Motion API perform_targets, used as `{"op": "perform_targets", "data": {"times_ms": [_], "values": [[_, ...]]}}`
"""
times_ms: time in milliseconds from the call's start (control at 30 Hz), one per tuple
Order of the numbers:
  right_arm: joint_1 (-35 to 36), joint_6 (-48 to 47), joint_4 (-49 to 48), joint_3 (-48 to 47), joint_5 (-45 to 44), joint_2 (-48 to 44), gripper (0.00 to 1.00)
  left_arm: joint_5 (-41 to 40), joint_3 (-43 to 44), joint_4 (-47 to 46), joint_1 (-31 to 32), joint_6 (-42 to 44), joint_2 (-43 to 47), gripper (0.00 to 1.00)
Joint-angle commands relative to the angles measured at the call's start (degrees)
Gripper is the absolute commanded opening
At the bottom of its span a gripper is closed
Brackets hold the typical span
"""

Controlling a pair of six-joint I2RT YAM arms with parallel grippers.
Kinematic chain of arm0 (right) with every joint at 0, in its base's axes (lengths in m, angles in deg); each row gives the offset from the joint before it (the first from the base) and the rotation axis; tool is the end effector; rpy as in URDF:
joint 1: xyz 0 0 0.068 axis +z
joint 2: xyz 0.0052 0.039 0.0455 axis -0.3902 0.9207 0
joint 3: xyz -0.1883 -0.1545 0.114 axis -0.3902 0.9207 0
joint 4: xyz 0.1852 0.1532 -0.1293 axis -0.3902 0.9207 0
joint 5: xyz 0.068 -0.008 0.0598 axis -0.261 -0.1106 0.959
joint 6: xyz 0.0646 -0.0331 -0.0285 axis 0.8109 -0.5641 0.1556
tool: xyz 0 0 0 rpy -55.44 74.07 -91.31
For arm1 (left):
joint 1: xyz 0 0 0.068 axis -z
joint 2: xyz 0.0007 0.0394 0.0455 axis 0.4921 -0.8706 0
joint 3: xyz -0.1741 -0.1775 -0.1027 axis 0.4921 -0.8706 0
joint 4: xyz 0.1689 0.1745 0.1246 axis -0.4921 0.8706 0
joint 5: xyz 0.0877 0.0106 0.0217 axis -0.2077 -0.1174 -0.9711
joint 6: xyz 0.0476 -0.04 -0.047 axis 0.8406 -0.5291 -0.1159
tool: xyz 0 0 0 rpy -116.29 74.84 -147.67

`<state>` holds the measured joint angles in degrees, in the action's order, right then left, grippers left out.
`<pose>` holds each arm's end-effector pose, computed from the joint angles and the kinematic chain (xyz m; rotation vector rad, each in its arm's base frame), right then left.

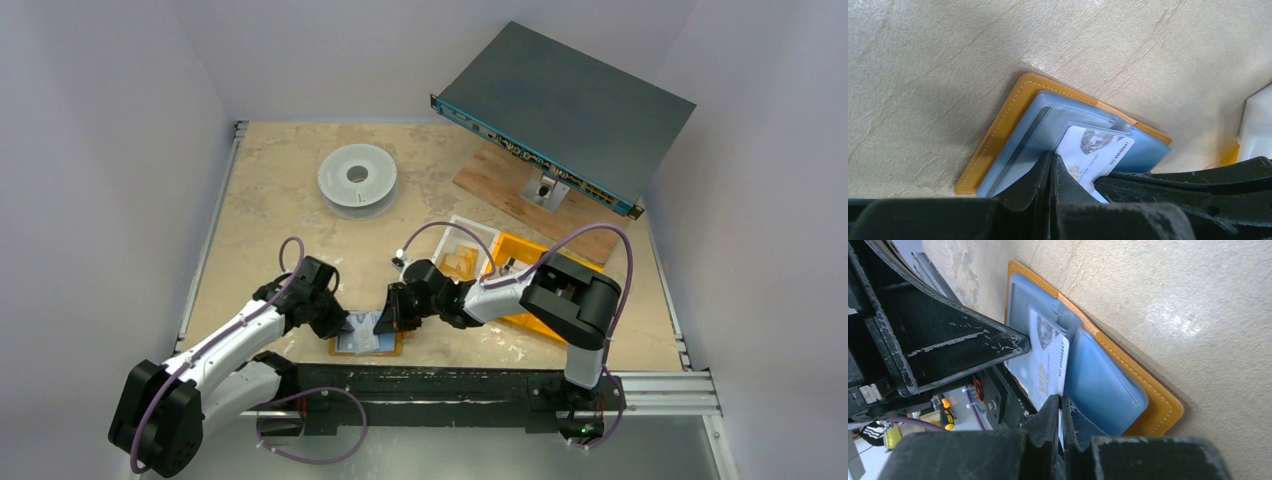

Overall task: Take the credit cards out of the card holder
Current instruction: Remove the credit card from the card holder.

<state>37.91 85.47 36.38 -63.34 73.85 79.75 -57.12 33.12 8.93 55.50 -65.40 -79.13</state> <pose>0.1706 0.3467 0.0930 -0.2545 2.5867 1.3287 0.1566 -0.0815 0.1168 -0.9959 2.7222 -0.4609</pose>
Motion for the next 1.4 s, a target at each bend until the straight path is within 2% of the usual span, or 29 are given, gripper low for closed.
{"op": "perform_targets", "data": {"times_ms": [0,433,600,767,900,1200,1367], "values": [[-0.78,0.52,-1.81,1.42,0.08,-0.98,0.0,-2.85,-1.51,1.83,0.43,-0.84,-0.96,0.0],[-2.44,-0.01,0.46,4.53,-2.89,-4.75,0.0,-3.63,-1.24,2.66,0.47,-1.17,-1.41,0.0],[-2.62,0.15,-1.16,4.55,-1.47,-3.81,0.01,-3.58,-1.32,2.6,0.43,-1.01,-1.49,0.0],[-2.61,0.38,-4.56,3.56,1.53,-1.14,0.24,-3.57,-1.3,2.41,0.43,-0.87,-1.6,0.0],[-2.62,0.56,-5.4,2.61,2.81,0.15,0.27,-3.4,-1.16,2.24,0.43,-0.82,-1.84,0.0],[-2.56,1.28,-7.34,1.94,4.62,2.08,0.18,-3.0,-1.14,1.51,0.43,-0.83,-2.46,0.0],[-2.59,1.6,-7.73,3.03,5.04,1.34,0.05,-3.0,-1.09,1.53,0.43,-1.14,-2.71,0.0]]}}
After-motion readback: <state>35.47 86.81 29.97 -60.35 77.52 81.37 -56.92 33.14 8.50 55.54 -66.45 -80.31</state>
